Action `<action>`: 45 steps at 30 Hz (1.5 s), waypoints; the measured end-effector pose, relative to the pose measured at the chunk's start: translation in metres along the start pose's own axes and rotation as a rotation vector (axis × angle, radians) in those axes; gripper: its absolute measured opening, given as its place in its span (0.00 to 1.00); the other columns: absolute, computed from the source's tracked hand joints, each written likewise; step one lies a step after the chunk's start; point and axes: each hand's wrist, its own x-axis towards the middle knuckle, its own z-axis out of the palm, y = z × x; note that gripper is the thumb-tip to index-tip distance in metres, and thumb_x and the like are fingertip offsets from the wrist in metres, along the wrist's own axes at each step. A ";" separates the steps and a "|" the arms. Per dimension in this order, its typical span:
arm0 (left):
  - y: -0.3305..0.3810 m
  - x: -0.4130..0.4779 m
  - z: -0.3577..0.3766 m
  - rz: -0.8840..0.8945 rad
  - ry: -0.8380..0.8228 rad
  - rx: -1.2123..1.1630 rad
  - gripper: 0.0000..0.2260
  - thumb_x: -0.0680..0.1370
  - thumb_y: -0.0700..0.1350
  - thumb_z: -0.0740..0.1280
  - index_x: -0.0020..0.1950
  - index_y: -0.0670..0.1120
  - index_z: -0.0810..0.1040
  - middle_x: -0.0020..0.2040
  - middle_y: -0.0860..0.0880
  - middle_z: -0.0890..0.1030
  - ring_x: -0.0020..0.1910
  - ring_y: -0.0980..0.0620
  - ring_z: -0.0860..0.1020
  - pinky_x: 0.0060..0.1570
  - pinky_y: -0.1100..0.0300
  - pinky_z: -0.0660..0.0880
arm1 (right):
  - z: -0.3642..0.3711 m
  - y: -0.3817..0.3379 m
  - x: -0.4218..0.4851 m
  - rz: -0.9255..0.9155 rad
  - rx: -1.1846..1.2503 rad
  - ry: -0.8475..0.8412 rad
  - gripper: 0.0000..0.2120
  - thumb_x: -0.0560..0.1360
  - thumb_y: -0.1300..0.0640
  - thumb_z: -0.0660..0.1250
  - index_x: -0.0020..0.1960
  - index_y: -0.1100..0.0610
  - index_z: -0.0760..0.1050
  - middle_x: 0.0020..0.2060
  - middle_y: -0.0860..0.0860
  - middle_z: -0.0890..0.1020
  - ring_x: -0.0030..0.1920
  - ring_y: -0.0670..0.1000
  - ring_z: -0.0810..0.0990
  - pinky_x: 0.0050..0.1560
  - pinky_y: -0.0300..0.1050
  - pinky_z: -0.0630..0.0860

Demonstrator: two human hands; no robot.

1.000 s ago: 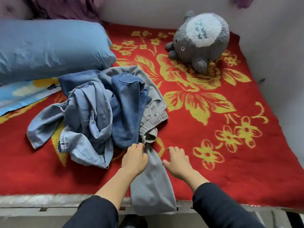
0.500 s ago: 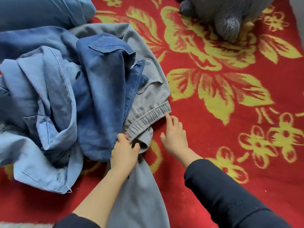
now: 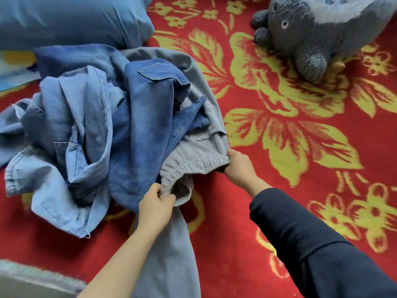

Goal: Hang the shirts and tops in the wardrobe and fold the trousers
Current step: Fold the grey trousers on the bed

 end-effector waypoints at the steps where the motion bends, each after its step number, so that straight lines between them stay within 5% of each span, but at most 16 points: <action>1: 0.012 -0.008 -0.007 0.022 0.008 0.001 0.02 0.72 0.39 0.64 0.41 0.45 0.72 0.36 0.48 0.78 0.40 0.46 0.74 0.39 0.54 0.67 | -0.018 0.003 -0.010 0.045 0.038 0.001 0.05 0.70 0.64 0.62 0.38 0.57 0.68 0.37 0.58 0.80 0.39 0.61 0.79 0.37 0.52 0.74; 5: 0.076 -0.046 -0.043 0.192 0.030 0.011 0.09 0.73 0.36 0.59 0.40 0.50 0.70 0.32 0.52 0.75 0.35 0.50 0.72 0.31 0.58 0.65 | -0.109 0.002 -0.043 0.159 0.126 0.034 0.06 0.68 0.64 0.58 0.41 0.62 0.74 0.32 0.61 0.80 0.31 0.59 0.82 0.30 0.50 0.79; 10: 0.187 -0.096 -0.101 0.370 0.089 -0.064 0.15 0.71 0.32 0.56 0.41 0.50 0.74 0.31 0.52 0.75 0.33 0.51 0.71 0.31 0.58 0.64 | -0.252 -0.041 -0.089 0.152 0.441 0.288 0.10 0.67 0.69 0.57 0.42 0.66 0.77 0.33 0.64 0.80 0.26 0.59 0.79 0.27 0.53 0.80; 14: 0.262 -0.137 -0.149 0.529 0.218 -0.056 0.17 0.69 0.32 0.58 0.46 0.50 0.79 0.34 0.50 0.78 0.36 0.49 0.74 0.32 0.60 0.67 | -0.349 -0.064 -0.131 0.078 0.647 0.523 0.10 0.70 0.67 0.57 0.39 0.61 0.76 0.32 0.58 0.76 0.29 0.57 0.76 0.18 0.35 0.70; 18: 0.314 -0.173 -0.200 0.629 0.416 0.022 0.18 0.70 0.32 0.61 0.51 0.49 0.82 0.46 0.44 0.82 0.48 0.42 0.77 0.45 0.58 0.70 | -0.425 -0.088 -0.176 0.025 0.918 0.732 0.08 0.67 0.61 0.57 0.35 0.55 0.74 0.34 0.54 0.79 0.43 0.63 0.82 0.42 0.59 0.82; 20: 0.329 -0.183 -0.225 0.631 0.486 0.038 0.16 0.70 0.35 0.62 0.52 0.50 0.82 0.47 0.42 0.83 0.51 0.39 0.77 0.47 0.55 0.72 | -0.460 -0.104 -0.202 -0.065 1.010 0.834 0.07 0.66 0.61 0.59 0.37 0.51 0.74 0.36 0.53 0.81 0.44 0.61 0.83 0.44 0.61 0.81; 22: 0.346 -0.196 -0.246 0.695 0.411 -0.062 0.10 0.70 0.41 0.63 0.47 0.49 0.82 0.38 0.46 0.81 0.45 0.43 0.77 0.41 0.55 0.71 | -0.497 -0.117 -0.227 -0.203 1.089 0.933 0.06 0.66 0.60 0.62 0.40 0.50 0.73 0.41 0.54 0.81 0.45 0.59 0.83 0.44 0.62 0.81; 24: 0.368 -0.217 -0.260 0.812 0.162 -0.321 0.09 0.69 0.44 0.64 0.43 0.48 0.83 0.35 0.50 0.79 0.38 0.50 0.75 0.40 0.57 0.71 | -0.529 -0.124 -0.244 -0.295 1.122 1.012 0.08 0.66 0.58 0.62 0.45 0.52 0.74 0.43 0.56 0.82 0.46 0.60 0.83 0.44 0.61 0.81; 26: 0.380 -0.241 -0.267 0.872 -0.090 -0.512 0.10 0.69 0.41 0.63 0.42 0.48 0.84 0.36 0.49 0.79 0.35 0.53 0.74 0.38 0.59 0.70 | -0.549 -0.126 -0.258 -0.330 1.157 0.985 0.14 0.65 0.57 0.59 0.48 0.56 0.76 0.44 0.59 0.83 0.44 0.61 0.83 0.37 0.55 0.82; 28: 0.375 -0.255 -0.268 0.879 -0.341 -0.438 0.09 0.64 0.43 0.66 0.40 0.47 0.84 0.37 0.47 0.79 0.36 0.50 0.74 0.37 0.59 0.68 | -0.549 -0.130 -0.272 -0.347 1.138 0.840 0.11 0.66 0.60 0.58 0.46 0.59 0.75 0.39 0.59 0.81 0.34 0.56 0.81 0.25 0.42 0.75; 33: 0.343 -0.254 -0.252 0.607 -0.782 0.521 0.17 0.68 0.53 0.70 0.56 0.56 0.81 0.51 0.54 0.84 0.53 0.55 0.80 0.51 0.58 0.75 | -0.501 -0.126 -0.290 -0.261 0.662 0.626 0.04 0.70 0.67 0.69 0.43 0.62 0.80 0.31 0.55 0.80 0.24 0.47 0.77 0.24 0.38 0.76; 36: 0.339 -0.248 -0.214 0.685 -0.587 0.498 0.20 0.73 0.56 0.71 0.64 0.53 0.77 0.49 0.59 0.82 0.49 0.60 0.79 0.45 0.65 0.75 | -0.462 -0.124 -0.291 -0.243 0.403 0.557 0.03 0.65 0.64 0.71 0.34 0.57 0.81 0.29 0.53 0.82 0.29 0.49 0.79 0.33 0.41 0.80; 38: 0.337 -0.250 -0.183 0.732 -0.524 0.361 0.26 0.71 0.59 0.71 0.66 0.50 0.73 0.56 0.56 0.78 0.54 0.59 0.77 0.46 0.66 0.75 | -0.440 -0.128 -0.290 -0.237 0.295 0.514 0.04 0.66 0.64 0.70 0.34 0.57 0.81 0.24 0.49 0.79 0.26 0.44 0.78 0.27 0.34 0.74; 41: 0.332 -0.259 -0.137 0.821 -0.533 0.212 0.17 0.71 0.56 0.73 0.56 0.53 0.75 0.52 0.53 0.81 0.52 0.55 0.79 0.53 0.57 0.77 | -0.418 -0.135 -0.290 -0.255 0.340 0.420 0.07 0.66 0.66 0.71 0.32 0.56 0.81 0.22 0.48 0.77 0.20 0.39 0.73 0.22 0.30 0.68; 45: 0.332 -0.250 -0.104 0.829 -0.274 0.098 0.11 0.65 0.54 0.66 0.42 0.50 0.77 0.42 0.48 0.83 0.44 0.46 0.81 0.46 0.46 0.79 | -0.415 -0.132 -0.291 -0.229 0.641 0.336 0.09 0.68 0.72 0.66 0.42 0.63 0.83 0.32 0.53 0.82 0.32 0.47 0.80 0.35 0.38 0.81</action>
